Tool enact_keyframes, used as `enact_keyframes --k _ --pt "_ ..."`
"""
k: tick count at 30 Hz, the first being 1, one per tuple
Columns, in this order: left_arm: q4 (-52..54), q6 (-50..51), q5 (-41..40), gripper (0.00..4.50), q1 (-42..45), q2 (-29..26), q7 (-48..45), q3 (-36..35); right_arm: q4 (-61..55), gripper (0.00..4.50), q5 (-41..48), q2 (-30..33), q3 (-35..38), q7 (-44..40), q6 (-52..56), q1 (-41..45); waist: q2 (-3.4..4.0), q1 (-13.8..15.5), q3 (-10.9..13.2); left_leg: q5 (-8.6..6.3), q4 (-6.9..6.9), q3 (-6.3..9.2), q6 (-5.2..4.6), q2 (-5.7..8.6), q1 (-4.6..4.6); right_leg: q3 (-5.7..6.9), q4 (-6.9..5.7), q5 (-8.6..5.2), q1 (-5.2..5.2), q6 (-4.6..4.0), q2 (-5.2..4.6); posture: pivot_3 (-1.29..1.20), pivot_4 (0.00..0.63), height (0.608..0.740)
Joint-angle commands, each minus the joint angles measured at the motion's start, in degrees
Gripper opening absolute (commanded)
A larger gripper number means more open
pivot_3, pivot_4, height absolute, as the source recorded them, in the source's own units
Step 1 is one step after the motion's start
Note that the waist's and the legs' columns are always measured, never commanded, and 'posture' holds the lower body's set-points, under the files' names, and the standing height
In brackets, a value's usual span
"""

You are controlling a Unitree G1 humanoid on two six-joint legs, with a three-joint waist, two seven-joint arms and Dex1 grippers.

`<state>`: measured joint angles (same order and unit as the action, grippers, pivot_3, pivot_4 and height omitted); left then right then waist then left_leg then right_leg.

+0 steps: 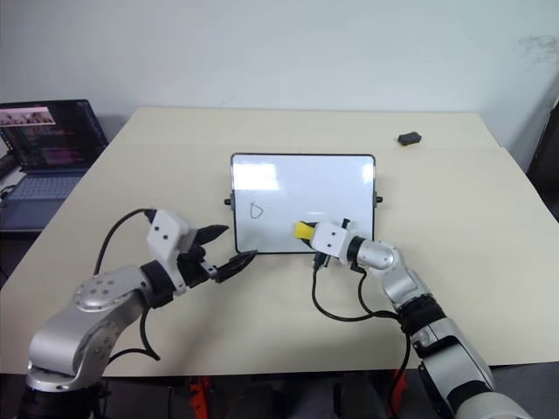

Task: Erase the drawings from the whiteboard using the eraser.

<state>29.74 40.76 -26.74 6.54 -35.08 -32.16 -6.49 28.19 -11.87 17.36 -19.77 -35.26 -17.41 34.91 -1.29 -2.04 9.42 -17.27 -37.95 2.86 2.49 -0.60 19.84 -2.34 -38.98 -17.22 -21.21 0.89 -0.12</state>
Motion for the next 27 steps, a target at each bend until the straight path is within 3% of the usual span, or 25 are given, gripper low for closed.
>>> enact_keyframes --k 1,5,11,20,27 --pt "0.59 -1.21 -0.06 4.5 0.94 -0.1 -0.43 -0.04 -2.52 1.1 3.36 -0.5 3.55 0.36 3.87 -0.07 0.01 -0.01 0.02 0.0 0.01 -0.01 0.0 0.0 0.02 -0.01 0.0 0.0 -0.03 0.0 0.0 0.0 0.15 0.74" --pt "0.53 -1.52 0.12 4.5 0.43 0.19 -0.06 -0.29 -13.19 1.1 13.51 -1.87 9.7 -0.96 11.24 -2.05 0.04 0.2 0.24 -0.01 0.03 0.03 0.01 0.0 0.26 0.02 -0.01 0.01 -0.23 -0.01 -0.01 0.0 0.15 0.74" --pt "1.17 -1.7 -1.0 4.5 -0.99 1.79 0.29 -0.86 -28.88 1.09 23.19 -0.69 15.3 -1.17 27.26 -9.67 0.04 0.47 0.24 -0.08 0.04 0.17 0.12 -0.02 1.36 0.16 0.13 -0.06 -1.13 0.06 -0.06 0.0 0.15 0.74" --pt "0.66 -2.8 -0.15 4.5 -3.14 2.7 1.4 -1.74 -45.81 1.09 27.05 2.94 17.94 1.17 38.28 -23.45 0.04 0.47 0.24 -0.17 -0.01 0.15 0.1 0.03 1.94 0.13 0.1 -0.1 -1.72 0.1 -0.13 0.0 0.15 0.74" --pt "0.05 -3.5 0.49 4.5 -4.13 3.47 2.77 -2.16 -49.88 1.09 25.35 6.23 17.21 1.7 38.46 -29.43 0.03 0.36 0.23 -0.14 -0.07 0.13 0.1 0.05 1.91 0.11 0.0 -0.1 -1.72 0.11 -0.1 0.0 0.15 0.74"
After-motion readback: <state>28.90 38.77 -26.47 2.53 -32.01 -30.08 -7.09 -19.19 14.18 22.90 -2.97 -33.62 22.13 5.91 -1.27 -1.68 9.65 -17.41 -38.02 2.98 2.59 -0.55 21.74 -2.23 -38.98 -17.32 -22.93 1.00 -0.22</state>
